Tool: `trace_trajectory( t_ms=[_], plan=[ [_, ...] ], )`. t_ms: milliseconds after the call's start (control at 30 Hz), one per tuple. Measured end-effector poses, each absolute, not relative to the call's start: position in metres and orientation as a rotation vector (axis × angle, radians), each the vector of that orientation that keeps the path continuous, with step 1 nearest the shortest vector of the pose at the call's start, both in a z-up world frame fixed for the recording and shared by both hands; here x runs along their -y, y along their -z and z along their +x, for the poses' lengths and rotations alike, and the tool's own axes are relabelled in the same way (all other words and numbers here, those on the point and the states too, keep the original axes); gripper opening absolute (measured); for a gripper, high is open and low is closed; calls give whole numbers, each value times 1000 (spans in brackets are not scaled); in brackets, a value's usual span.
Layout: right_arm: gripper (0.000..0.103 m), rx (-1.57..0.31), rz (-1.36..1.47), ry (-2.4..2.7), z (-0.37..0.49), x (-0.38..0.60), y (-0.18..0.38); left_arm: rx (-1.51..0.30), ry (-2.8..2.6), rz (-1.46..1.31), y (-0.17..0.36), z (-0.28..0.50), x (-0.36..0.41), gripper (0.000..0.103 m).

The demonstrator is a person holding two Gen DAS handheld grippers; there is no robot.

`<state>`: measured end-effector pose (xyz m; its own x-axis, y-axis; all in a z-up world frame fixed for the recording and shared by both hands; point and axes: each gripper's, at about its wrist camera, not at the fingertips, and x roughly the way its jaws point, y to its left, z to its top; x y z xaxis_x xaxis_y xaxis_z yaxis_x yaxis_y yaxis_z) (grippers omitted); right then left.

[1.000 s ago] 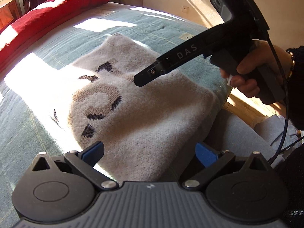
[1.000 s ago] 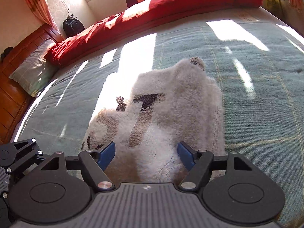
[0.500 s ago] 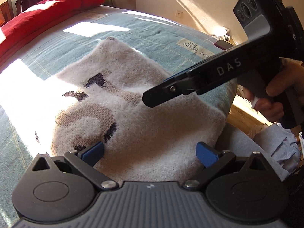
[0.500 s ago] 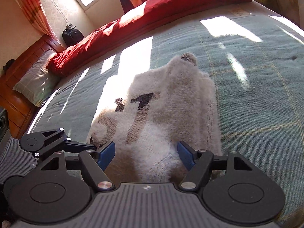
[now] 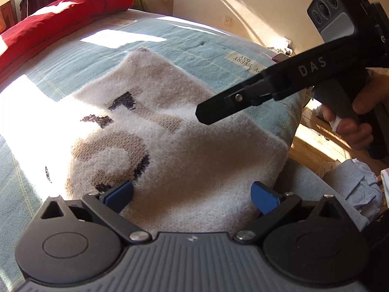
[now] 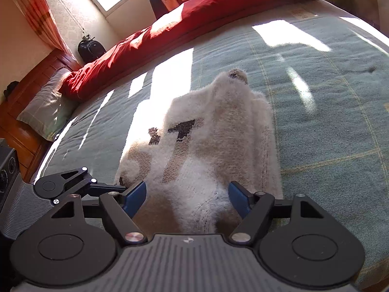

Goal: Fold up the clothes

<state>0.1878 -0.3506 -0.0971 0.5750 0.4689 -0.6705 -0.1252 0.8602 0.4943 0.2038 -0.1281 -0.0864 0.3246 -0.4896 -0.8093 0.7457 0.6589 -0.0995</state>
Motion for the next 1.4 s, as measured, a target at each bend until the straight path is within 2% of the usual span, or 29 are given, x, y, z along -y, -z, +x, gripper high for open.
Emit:
trace_trajectory(
  t_ms=[67,400,600,667,800,867,900,1033,1167,1400],
  plan=[
    [85,-885,414,-374,189,347,90,-931,823,306,86,204,127,102],
    [91,-825,369,-456,199,322,53,-919,810,339,88,198,131,102],
    [91,-959,309,-324,211,313,98,-910,827,348,89,198,130,102],
    [91,-954,347,-336,209,324,108,-907,835,347,90,198,129,102],
    [91,-953,383,-348,210,329,109,-906,844,333,90,200,127,102],
    [102,-956,385,-360,212,326,111,-907,848,319,90,201,126,102],
    [103,-955,385,-371,212,324,113,-910,847,310,90,202,125,102],
    [103,-957,364,-359,213,318,116,-912,850,298,88,203,124,102],
    [103,-960,459,-389,215,332,119,-911,847,306,87,202,124,102],
    [103,-893,510,-380,192,352,101,-907,768,283,67,185,103,102]
  ],
)
